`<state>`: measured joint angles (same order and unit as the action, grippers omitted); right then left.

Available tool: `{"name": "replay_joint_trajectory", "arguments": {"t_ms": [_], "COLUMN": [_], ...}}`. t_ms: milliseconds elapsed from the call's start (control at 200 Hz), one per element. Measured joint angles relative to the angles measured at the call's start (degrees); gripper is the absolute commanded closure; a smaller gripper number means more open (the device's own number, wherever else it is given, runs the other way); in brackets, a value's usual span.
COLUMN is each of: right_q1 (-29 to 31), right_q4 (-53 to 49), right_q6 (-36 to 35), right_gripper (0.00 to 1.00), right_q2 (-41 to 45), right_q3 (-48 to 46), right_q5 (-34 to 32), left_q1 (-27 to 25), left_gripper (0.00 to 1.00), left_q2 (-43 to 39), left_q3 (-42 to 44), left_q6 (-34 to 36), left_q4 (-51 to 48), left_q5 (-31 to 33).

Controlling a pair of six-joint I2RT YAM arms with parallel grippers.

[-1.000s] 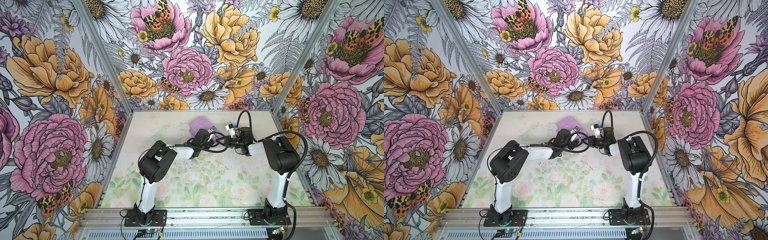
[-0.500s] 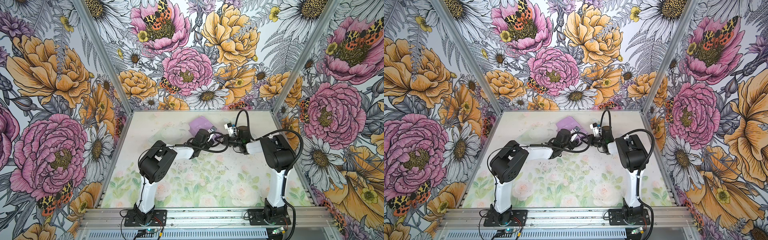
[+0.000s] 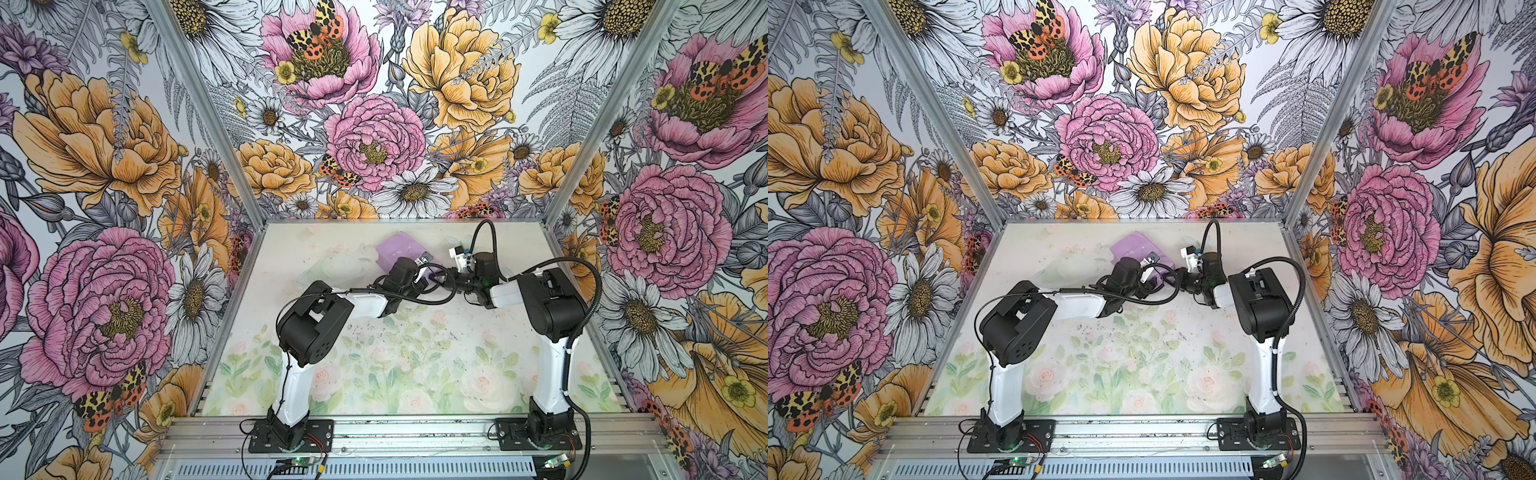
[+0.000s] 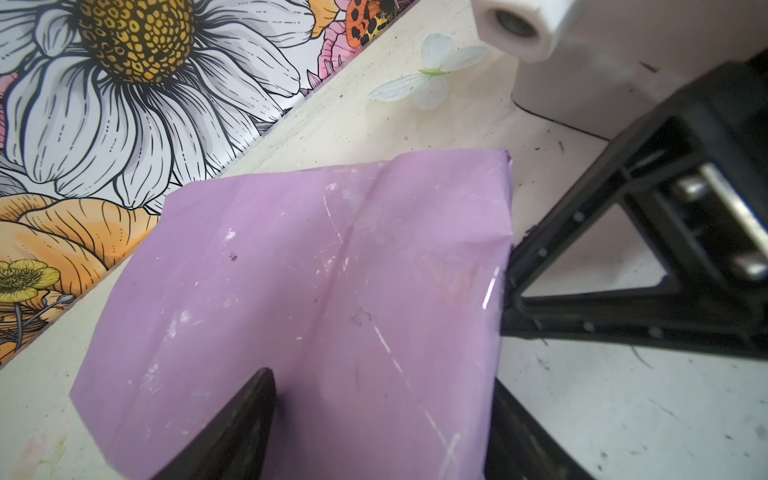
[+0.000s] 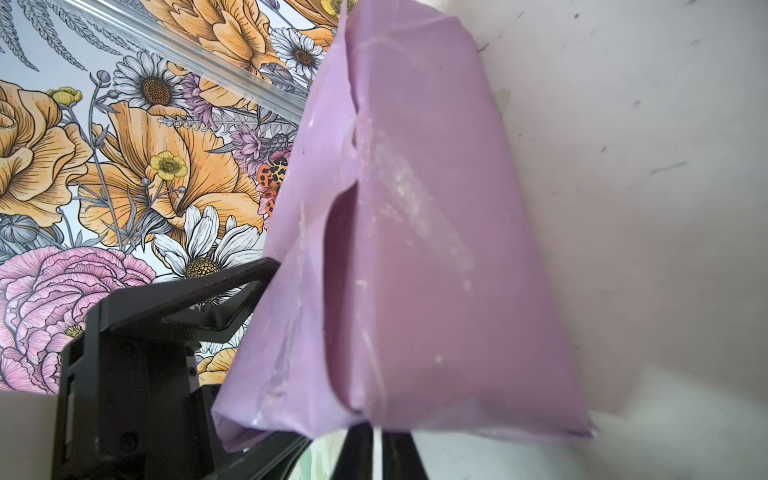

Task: Wrap the gift box in paper

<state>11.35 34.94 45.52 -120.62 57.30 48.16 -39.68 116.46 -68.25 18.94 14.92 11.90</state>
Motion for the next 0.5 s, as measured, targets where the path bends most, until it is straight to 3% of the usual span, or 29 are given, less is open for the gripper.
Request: {"name": "replay_joint_trajectory", "arguments": {"t_ms": [500], "right_q1": [-0.46], "right_q4": [0.09], "right_q6": [2.89], "right_gripper": [0.64], "right_q2": [0.70], "right_q3": [-2.80], "right_q5": [-3.78], "left_q1": [0.17], "left_gripper": [0.26], "left_q2": [0.00], "left_q3": [0.00], "left_q6": [0.02], "left_q4": [0.02], "left_q5": [-0.07]}}
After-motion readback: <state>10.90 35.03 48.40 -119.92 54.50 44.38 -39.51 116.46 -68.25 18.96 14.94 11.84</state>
